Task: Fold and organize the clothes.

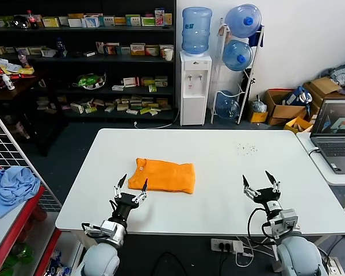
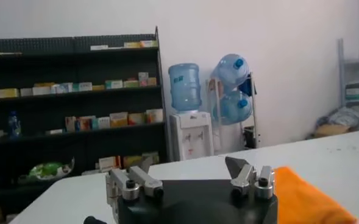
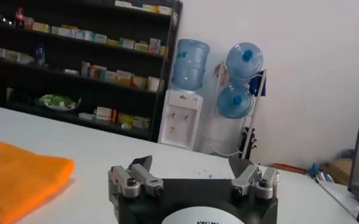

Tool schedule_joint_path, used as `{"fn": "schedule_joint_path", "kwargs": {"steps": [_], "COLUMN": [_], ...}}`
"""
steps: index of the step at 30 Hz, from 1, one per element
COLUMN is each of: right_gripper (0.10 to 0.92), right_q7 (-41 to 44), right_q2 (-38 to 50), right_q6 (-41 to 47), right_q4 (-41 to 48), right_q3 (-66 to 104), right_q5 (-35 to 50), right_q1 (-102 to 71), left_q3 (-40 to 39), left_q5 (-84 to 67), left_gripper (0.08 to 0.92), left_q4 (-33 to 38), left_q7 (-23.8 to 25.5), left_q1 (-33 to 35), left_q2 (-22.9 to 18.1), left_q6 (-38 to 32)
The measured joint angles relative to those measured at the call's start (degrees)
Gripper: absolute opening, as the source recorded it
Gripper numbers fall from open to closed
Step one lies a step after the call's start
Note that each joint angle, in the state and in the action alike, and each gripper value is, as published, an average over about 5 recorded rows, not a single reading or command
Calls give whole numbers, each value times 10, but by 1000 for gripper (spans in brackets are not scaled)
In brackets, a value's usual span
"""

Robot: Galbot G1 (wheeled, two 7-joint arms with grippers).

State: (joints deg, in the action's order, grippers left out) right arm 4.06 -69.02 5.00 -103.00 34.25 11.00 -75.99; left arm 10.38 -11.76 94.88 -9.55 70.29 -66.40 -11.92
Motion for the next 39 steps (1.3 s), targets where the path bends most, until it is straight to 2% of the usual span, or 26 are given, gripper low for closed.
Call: {"fn": "schedule_joint_path", "kwargs": {"steps": [7,19,39], "right_gripper": [823,823,823], "right_q7": [20,29,34], "right_q2": [-13,-30,-43], "right_q6": [14,25,41], "right_q4": [-4,-20,-27], "right_q3": [16,33,41], "right_q5": [1,-9,-19], "right_q1": [-5,-14,-9], "left_q3": [48,93,101], "left_q5": [6,12,26], "left_gripper": [823,823,823], "left_q4": [23,28,38], "left_q7": [30,46,57], "left_q1": [41,54,51], "left_q2": [12,11,13], "left_q6": [25,37,63]}}
